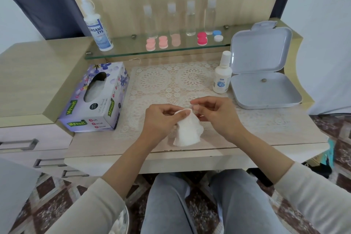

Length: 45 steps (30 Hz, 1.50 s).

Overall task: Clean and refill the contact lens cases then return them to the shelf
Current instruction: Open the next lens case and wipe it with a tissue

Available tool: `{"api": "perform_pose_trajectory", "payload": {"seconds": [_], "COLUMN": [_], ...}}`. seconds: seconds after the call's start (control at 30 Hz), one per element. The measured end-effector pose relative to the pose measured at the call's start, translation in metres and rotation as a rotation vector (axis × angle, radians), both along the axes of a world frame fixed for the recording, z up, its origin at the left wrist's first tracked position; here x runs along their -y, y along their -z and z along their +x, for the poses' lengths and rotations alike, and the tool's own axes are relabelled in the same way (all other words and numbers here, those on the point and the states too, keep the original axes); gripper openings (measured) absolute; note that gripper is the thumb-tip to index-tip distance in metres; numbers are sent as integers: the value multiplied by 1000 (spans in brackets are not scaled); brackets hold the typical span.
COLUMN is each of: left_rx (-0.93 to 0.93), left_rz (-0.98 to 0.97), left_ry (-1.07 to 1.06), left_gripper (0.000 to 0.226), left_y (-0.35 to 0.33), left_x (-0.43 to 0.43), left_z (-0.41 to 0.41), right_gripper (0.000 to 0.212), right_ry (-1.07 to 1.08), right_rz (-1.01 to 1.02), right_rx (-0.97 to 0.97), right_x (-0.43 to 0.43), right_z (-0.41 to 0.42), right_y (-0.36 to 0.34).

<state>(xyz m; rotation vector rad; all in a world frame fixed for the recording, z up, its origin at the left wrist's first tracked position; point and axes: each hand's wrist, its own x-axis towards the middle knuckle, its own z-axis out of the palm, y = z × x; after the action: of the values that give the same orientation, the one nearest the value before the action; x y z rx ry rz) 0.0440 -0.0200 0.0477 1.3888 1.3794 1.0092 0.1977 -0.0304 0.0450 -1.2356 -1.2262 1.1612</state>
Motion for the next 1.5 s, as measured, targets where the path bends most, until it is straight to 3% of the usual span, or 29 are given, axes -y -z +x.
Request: {"api": "perform_pose_trajectory", "payload": {"seconds": [0.1, 0.3, 0.47, 0.73, 1.0, 1.1, 1.13, 1.23, 1.27, 1.37, 1.5], "left_rx": [55, 139, 69, 107, 105, 78, 96, 184, 205, 207, 231], "left_rz": [-14, 12, 83, 71, 69, 108, 110, 86, 69, 43, 31], "left_ry": [59, 85, -46, -16, 128, 91, 68, 56, 55, 70, 104], "left_gripper": [8, 37, 22, 13, 39, 33, 31, 29, 29, 29, 29], "left_y": [-1, 1, 4, 4, 4, 4, 3, -1, -3, -6, -8], "left_x": [0, 6, 6, 0, 2, 3, 3, 2, 1, 1, -1], "left_z": [-5, -8, -6, -8, -9, -5, -4, 0, 2, 4, 2], "right_gripper": [15, 14, 18, 21, 16, 14, 17, 56, 58, 31, 19], "right_ry": [0, 16, 39, 47, 34, 48, 43, -28, -62, -90, -68], "right_rz": [-10, -17, 42, 61, 22, 38, 34, -67, -102, -111, -89], "right_rx": [-41, -65, 3, 10, -88, -102, -105, -41, -1, 73, 93], "right_x": [-1, -3, -4, -3, -3, -2, -2, 0, 2, 6, 7], "right_z": [-1, -1, -12, -13, -5, -6, -7, -10, -12, -16, -11], "right_y": [-2, -4, -2, 3, 5, 4, 5, 8, 9, 13, 15]}}
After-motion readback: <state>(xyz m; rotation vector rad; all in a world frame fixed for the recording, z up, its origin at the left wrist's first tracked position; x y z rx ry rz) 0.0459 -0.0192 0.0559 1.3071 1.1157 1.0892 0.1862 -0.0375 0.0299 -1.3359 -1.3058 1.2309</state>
